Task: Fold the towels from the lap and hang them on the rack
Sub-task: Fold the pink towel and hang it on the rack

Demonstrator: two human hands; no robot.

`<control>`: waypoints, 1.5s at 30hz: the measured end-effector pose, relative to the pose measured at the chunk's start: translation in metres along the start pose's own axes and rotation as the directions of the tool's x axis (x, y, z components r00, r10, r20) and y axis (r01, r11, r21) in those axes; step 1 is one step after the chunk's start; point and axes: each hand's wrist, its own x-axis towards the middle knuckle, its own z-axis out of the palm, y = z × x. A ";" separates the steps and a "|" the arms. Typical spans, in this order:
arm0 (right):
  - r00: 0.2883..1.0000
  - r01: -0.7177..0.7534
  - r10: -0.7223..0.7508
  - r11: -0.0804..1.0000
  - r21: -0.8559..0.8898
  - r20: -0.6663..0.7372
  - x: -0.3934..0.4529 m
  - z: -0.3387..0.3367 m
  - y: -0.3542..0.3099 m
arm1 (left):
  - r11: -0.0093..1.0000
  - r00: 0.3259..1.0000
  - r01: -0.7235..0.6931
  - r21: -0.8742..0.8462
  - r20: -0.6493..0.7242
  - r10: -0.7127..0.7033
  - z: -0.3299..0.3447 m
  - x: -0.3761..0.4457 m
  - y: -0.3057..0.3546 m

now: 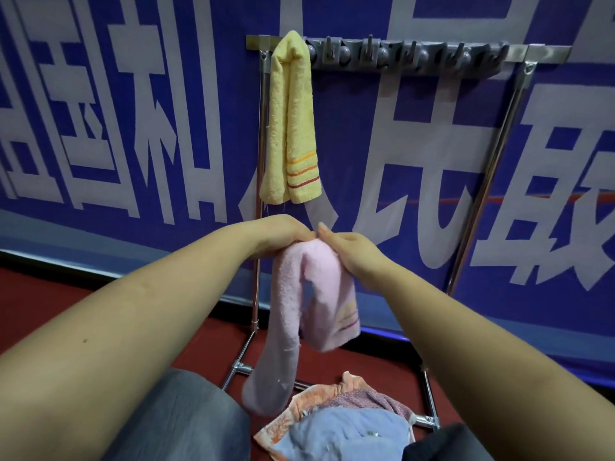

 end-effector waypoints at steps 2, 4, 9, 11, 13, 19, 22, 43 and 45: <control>0.999 0.045 -0.044 0.999 -0.022 0.022 -0.003 -0.010 -0.009 | 0.991 0.996 0.053 -0.120 0.081 -0.044 -0.003 -0.005 -0.001; 0.997 0.066 -0.065 0.997 -0.045 0.042 -0.008 -0.020 -0.020 | 0.968 0.982 0.089 -0.234 0.186 -0.045 -0.005 -0.009 -0.002; 0.999 0.041 -0.036 0.983 -0.177 0.031 -0.014 -0.037 -0.035 | 0.865 0.940 0.158 -0.477 0.341 0.017 -0.003 -0.011 0.003; 1.000 0.011 -0.008 0.983 -0.185 0.018 -0.017 -0.039 -0.038 | 0.857 0.936 0.161 -0.490 0.350 0.025 0.003 -0.010 0.008; 1.000 -0.003 0.005 0.985 -0.172 0.014 -0.020 -0.044 -0.039 | 0.877 0.932 0.173 -0.447 0.363 0.002 0.006 -0.011 0.010; 0.999 -0.027 0.024 0.987 -0.160 -0.021 -0.032 -0.062 -0.042 | 0.942 0.940 0.134 -0.308 0.340 -0.023 0.001 -0.018 0.006; 0.996 -0.094 0.093 0.981 -0.170 -0.019 -0.032 -0.061 -0.043 | 0.905 0.974 0.054 -0.423 0.223 0.046 0.005 -0.022 0.023; 0.997 -0.034 0.030 0.997 -0.066 -0.065 0.008 -0.081 -0.095 | 0.970 0.993 -0.116 -0.213 -0.050 0.108 -0.026 0.012 0.089; 0.998 -0.017 0.011 0.995 -0.094 -0.061 0.018 -0.085 -0.104 | 0.975 0.991 -0.119 -0.189 -0.084 0.105 -0.036 0.021 0.097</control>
